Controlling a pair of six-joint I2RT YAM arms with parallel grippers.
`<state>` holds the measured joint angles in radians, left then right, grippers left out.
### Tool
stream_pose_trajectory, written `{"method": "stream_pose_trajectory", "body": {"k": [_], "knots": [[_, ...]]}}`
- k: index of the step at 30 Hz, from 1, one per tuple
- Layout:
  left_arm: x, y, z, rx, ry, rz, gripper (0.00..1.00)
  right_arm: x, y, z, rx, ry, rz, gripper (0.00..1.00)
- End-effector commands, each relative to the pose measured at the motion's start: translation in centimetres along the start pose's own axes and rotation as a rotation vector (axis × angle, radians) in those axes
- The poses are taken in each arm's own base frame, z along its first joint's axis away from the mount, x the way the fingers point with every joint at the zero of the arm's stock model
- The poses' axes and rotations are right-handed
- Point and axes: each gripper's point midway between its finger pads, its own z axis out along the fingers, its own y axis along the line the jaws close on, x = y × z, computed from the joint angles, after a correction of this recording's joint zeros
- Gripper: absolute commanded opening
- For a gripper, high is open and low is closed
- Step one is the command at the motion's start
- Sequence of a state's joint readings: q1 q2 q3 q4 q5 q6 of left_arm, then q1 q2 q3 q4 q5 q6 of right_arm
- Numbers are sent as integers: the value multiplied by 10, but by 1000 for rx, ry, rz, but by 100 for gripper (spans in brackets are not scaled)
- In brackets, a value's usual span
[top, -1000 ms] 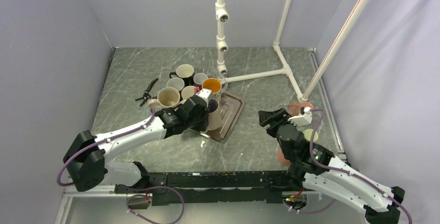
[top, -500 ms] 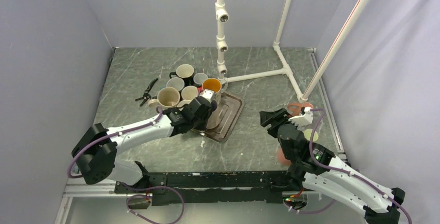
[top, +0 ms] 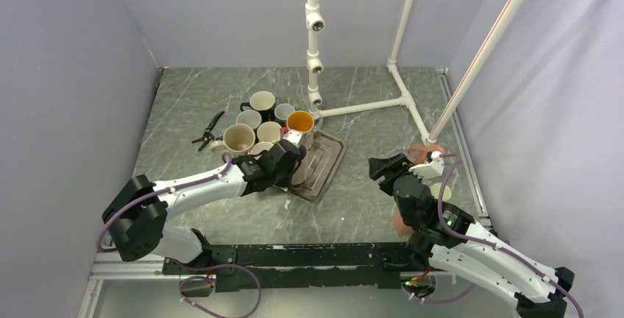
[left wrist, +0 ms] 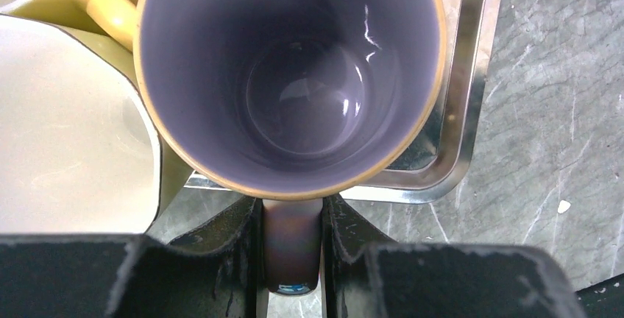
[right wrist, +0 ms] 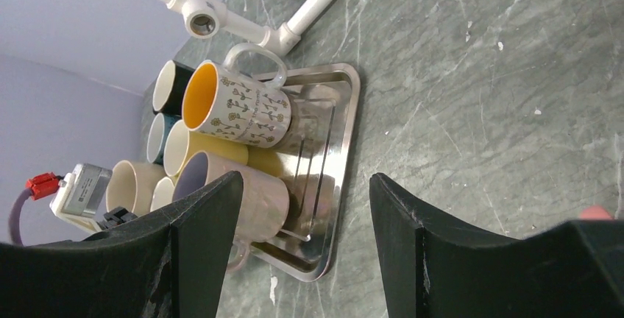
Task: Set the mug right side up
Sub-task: Place the cup on the tray.
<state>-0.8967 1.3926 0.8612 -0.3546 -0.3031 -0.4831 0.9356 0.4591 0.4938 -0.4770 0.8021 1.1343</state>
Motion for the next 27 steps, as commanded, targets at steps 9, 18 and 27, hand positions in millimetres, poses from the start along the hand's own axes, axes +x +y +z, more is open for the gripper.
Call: {"method": "stream_pose_trajectory", "body": {"k": [9,18,27], "knots": [[-13,12,-7,-59,-65,-30,39,-9,8,-3,-14,-7,-12,68],[-6,8,-17,-8,-39,-6,55,-11,8,-3,3,-7,-22,69],[-30,-5,-55,108,-114,-21,76,-22,1,-5,56,-24,-142,77]]}}
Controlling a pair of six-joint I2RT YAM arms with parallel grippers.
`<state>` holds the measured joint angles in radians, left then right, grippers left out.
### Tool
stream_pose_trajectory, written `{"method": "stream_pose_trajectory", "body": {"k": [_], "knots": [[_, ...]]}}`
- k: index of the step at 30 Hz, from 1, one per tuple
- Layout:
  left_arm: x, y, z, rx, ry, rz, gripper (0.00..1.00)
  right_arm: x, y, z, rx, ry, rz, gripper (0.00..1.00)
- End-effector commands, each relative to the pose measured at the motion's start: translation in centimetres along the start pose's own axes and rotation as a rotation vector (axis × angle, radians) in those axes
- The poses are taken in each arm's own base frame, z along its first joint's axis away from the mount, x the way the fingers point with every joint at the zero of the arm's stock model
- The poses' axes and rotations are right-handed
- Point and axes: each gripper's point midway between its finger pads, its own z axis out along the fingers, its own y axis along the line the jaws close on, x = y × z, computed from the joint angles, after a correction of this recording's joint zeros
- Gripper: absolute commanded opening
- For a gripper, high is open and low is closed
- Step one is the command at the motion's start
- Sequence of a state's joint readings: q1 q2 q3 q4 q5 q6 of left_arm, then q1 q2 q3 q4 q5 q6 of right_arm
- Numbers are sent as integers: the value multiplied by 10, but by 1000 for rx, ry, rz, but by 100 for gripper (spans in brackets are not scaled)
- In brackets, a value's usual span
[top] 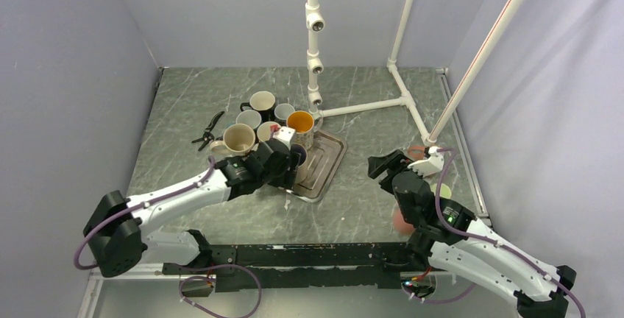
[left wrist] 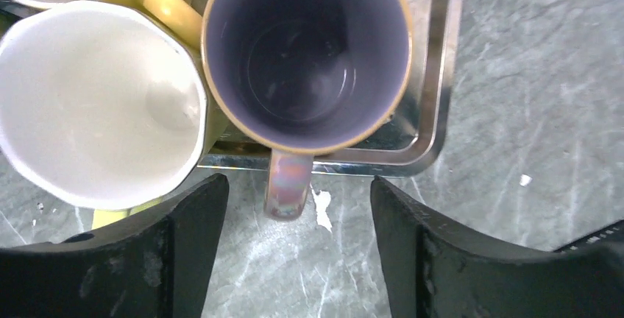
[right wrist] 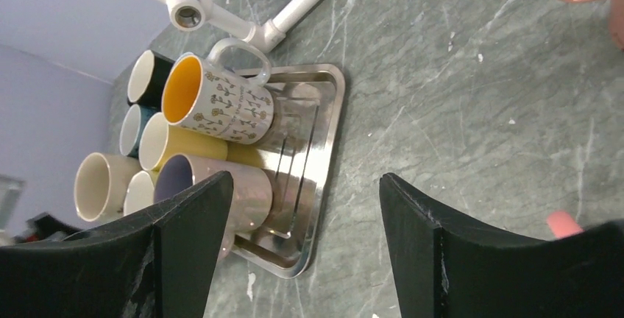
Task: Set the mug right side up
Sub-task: Place the cup on the tray, then move the cup to the corner of the board.
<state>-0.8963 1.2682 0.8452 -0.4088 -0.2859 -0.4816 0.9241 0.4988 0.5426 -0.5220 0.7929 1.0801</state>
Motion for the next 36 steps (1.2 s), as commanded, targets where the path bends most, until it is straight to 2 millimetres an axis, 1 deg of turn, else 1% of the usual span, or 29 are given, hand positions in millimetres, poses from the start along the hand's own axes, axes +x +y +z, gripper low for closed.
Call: {"method": "stream_pose_trajectory", "body": {"k": [1,5,8,11,12,14,16,19,20,22,26,30,34,36], "knots": [[-28,-8,-31,74,-93,-8,79,-21,-3,-5,46,-44,-88,78],[-51,-8,-56,102,-180,-8,87,-36,-4,-6,74,-84,-172,79],[-70,-11,-76,138,-247,-3,89,-49,-6,-3,133,-114,-244,80],[-80,-11,-90,154,-294,-5,91,-58,-6,10,196,-121,-330,83],[-81,-9,-93,151,-304,-3,92,-55,-7,20,217,-89,-353,83],[-80,-5,-95,136,-308,5,92,-57,-17,36,278,-47,-358,84],[-77,1,-94,110,-303,12,92,-61,-31,51,350,-10,-328,84],[-70,9,-91,72,-285,8,92,-70,-55,65,484,5,-286,84],[-67,10,-89,65,-278,8,91,-78,-65,67,542,-5,-261,84],[-63,12,-86,58,-265,9,91,-89,-82,69,633,-27,-241,84],[-59,15,-83,43,-254,8,90,-106,-111,64,782,-87,-224,85],[-55,15,-81,48,-255,1,91,-117,-140,57,877,-119,-193,86],[-52,14,-80,55,-253,-6,91,-123,-159,61,900,-124,-164,86],[-52,13,-80,62,-254,-8,91,-121,-166,70,881,-95,-144,84]]}}
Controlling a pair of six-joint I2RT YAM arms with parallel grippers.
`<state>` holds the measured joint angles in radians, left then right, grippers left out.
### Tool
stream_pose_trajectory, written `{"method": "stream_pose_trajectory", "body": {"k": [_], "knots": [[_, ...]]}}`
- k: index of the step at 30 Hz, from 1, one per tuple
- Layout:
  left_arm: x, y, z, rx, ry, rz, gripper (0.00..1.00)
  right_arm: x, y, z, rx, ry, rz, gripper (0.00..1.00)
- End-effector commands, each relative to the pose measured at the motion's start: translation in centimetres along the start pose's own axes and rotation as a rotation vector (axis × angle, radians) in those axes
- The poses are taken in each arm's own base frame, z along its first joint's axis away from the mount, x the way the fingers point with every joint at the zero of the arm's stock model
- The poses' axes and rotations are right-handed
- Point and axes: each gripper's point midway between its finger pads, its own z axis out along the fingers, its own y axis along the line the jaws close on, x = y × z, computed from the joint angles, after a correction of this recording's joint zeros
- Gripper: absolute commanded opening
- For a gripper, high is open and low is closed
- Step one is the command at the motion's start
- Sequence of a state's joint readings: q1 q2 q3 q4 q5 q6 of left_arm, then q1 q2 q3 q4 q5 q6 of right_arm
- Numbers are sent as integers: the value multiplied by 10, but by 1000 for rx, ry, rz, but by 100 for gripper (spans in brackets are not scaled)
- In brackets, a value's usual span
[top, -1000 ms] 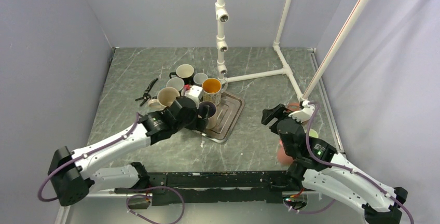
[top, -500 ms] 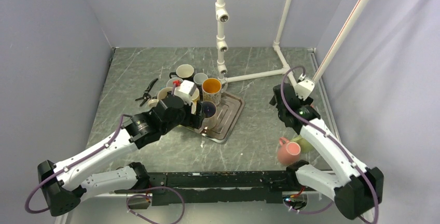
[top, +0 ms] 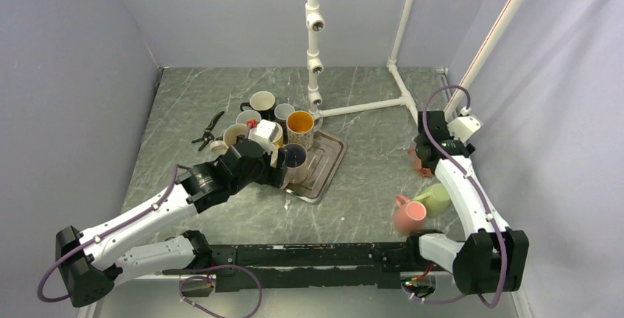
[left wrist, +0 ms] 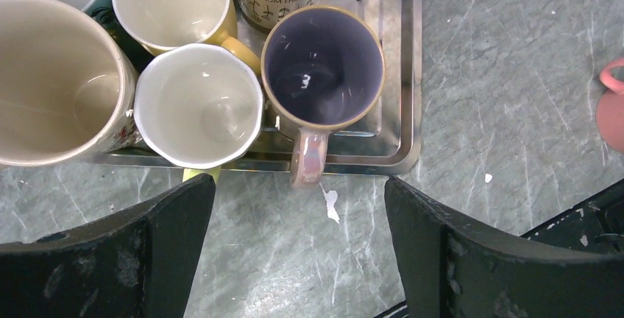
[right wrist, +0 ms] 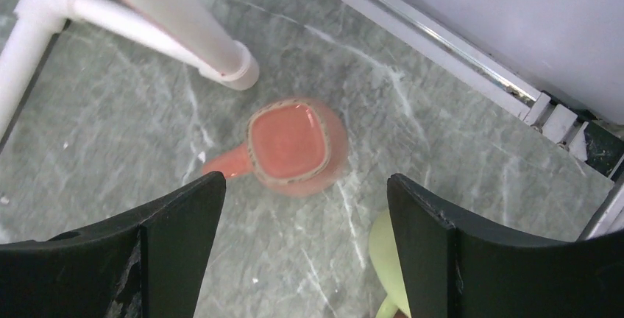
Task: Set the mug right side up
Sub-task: Move the cup to the corner of the board.
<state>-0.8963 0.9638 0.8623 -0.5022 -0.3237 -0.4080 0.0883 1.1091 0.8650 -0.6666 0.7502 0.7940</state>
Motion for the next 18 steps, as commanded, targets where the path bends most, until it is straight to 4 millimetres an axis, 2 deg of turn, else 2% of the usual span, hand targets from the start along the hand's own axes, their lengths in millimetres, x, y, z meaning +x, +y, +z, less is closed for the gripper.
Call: {"method": "stream_pose_trajectory", "body": {"k": [1,3,7,13,18], "knots": [[-8,-1,-3,10,-39,-14,91,-1,4,19,-28,24,12,83],[-8,-2,-4,18,-40,-17,90,-1,3,28,-28,44,10,81],[-11,-2,-7,17,-43,-24,90,6,14,31,-83,82,-41,78],[-11,-4,-7,22,-32,-22,90,20,10,40,-85,114,-59,74],[-7,-3,-6,15,-10,-21,90,24,7,52,-78,136,-54,69]]}}
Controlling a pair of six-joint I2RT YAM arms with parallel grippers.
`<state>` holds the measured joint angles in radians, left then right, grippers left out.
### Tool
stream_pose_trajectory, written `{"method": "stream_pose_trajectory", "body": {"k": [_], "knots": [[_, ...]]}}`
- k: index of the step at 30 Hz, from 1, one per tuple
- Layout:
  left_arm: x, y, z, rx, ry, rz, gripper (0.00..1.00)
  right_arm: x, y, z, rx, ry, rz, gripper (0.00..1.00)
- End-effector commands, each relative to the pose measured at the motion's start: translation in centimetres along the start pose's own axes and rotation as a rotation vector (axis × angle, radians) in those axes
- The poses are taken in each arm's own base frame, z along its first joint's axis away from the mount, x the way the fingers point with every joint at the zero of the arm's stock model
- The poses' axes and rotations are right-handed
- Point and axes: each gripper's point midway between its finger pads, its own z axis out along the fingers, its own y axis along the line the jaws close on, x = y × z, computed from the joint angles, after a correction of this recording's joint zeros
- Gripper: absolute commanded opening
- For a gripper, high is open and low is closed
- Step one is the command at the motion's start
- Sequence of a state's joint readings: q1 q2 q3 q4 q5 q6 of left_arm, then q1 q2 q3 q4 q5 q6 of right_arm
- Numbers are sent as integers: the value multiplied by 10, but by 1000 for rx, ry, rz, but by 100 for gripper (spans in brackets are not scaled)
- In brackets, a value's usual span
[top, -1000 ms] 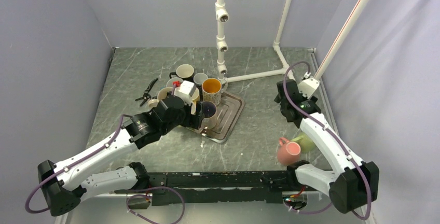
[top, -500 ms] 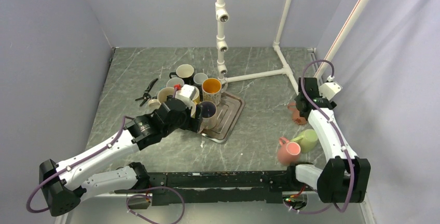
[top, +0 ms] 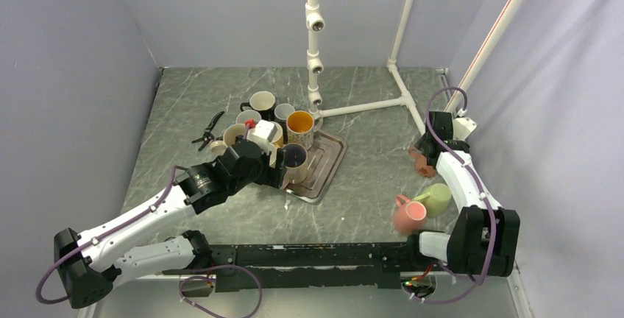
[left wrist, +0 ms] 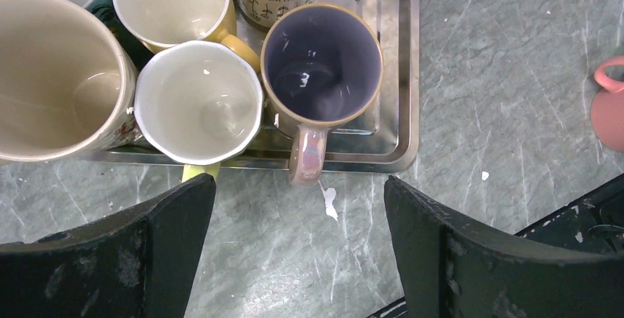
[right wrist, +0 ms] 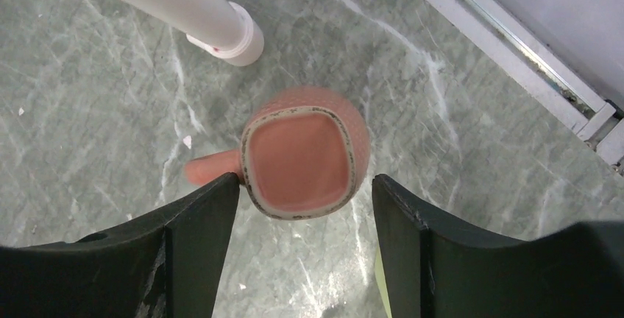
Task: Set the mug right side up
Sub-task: Move the cup to the corner of the board.
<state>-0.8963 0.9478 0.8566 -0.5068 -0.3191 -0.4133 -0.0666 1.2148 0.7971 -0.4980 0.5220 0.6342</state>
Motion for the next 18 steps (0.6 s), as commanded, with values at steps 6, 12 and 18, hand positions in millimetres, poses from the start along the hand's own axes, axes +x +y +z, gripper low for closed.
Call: {"method": "stream_pose_trajectory", "body": {"k": [6,12,18], "knots": [[-6,-9,-3,41,7,-4,90,-2,15,10,-89,30,-11,51],[-7,-26,-1,124,20,24,91,16,34,-5,-255,108,-65,38],[-11,-51,5,237,40,46,91,51,51,-28,-409,203,-148,35]]}}
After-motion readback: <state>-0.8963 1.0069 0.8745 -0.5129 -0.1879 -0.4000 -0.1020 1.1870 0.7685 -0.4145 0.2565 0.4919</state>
